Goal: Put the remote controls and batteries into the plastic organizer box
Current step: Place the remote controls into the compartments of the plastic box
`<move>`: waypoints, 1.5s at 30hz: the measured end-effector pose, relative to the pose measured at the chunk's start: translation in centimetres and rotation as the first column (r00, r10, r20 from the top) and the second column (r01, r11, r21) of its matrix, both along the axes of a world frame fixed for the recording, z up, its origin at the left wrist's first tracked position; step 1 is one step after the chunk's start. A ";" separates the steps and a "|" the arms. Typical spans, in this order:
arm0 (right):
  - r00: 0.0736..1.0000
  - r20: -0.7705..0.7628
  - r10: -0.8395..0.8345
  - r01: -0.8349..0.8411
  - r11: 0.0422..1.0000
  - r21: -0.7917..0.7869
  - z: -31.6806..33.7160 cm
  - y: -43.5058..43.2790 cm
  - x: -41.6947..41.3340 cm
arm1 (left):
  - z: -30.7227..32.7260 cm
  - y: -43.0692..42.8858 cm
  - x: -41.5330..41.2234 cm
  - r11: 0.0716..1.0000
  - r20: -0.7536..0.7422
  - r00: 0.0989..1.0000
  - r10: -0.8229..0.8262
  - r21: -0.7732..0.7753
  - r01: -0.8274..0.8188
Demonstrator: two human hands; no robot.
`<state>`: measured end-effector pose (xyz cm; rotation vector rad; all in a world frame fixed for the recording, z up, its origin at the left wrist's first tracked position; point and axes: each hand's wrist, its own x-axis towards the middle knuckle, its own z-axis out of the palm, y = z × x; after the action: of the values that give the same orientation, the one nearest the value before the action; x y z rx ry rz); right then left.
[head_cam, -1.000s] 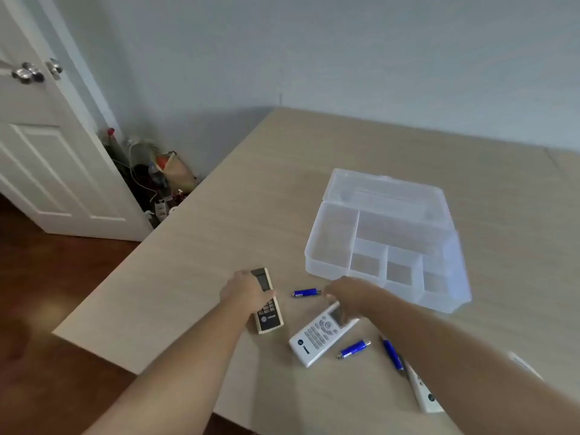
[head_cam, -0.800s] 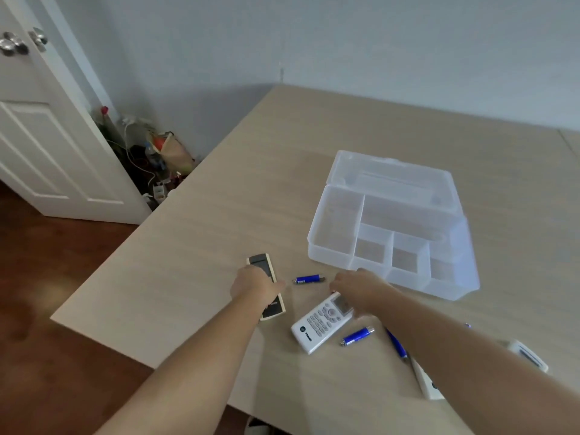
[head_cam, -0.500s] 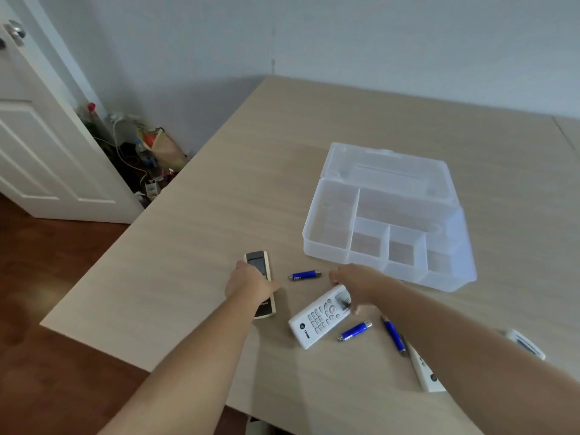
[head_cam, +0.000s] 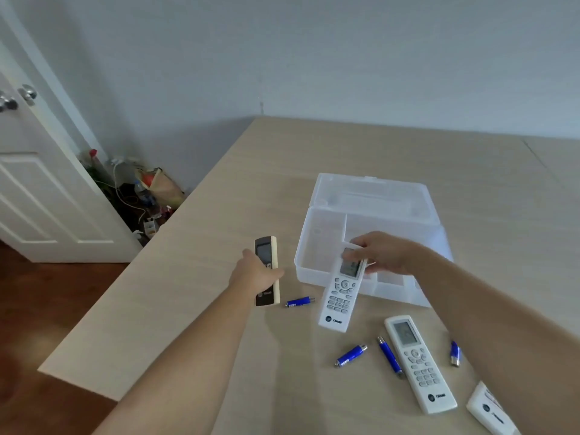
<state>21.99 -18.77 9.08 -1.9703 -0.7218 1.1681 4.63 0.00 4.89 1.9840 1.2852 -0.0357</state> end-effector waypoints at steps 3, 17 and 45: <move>0.949 -0.118 -0.292 0.309 0.935 0.175 1.5 -0.8 1.7 | 2.1 -0.8 2.7 0.994 0.051 0.996 -0.078 0.079 0.074; 0.453 -0.327 -0.829 0.891 0.416 0.181 -1.9 -4.7 8.2 | -0.4 -4.4 13.0 0.888 -0.119 0.920 -0.374 0.242 0.392; 0.276 -0.472 -0.837 0.959 0.272 0.078 -6.3 -4.0 11.2 | -4.2 -4.8 15.5 0.755 -0.530 0.740 -0.414 0.254 0.605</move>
<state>33.22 -22.74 2.78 -1.3566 0.4511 0.4985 20.10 -4.79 0.68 2.7882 0.9921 -0.5725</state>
